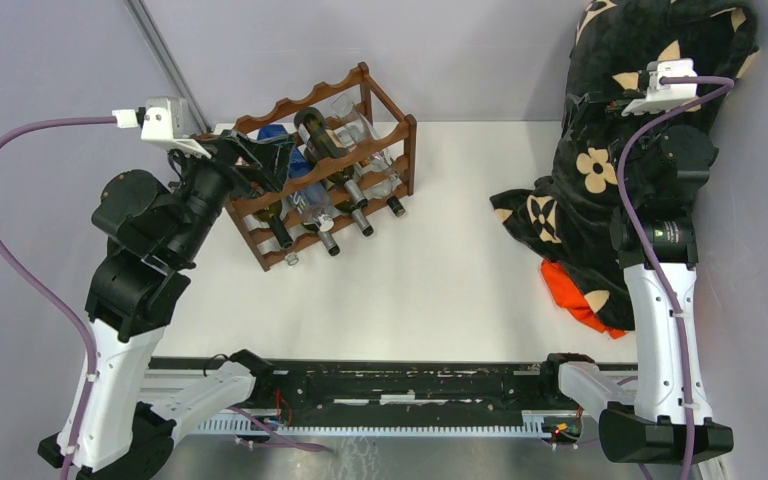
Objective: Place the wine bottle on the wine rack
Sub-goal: Reset both arms
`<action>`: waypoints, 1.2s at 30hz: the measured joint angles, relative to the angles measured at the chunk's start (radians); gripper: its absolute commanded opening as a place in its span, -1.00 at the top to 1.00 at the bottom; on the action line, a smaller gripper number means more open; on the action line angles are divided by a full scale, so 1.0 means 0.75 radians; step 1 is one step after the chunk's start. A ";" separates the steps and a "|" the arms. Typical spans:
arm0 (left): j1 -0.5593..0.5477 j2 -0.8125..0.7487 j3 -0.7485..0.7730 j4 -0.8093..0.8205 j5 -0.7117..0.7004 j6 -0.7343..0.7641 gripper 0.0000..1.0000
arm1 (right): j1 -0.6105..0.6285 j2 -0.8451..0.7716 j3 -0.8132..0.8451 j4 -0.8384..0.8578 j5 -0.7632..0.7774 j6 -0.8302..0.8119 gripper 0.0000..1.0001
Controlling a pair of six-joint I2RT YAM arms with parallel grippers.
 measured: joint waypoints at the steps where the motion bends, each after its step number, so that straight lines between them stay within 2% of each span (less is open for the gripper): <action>1: 0.000 0.000 -0.002 0.000 0.000 0.000 -1.00 | 0.000 0.001 0.000 0.000 0.000 0.000 -0.96; 36: 0.000 0.005 -0.023 0.000 0.000 -0.001 -1.00 | 0.000 0.000 -0.020 0.001 0.014 0.000 -0.96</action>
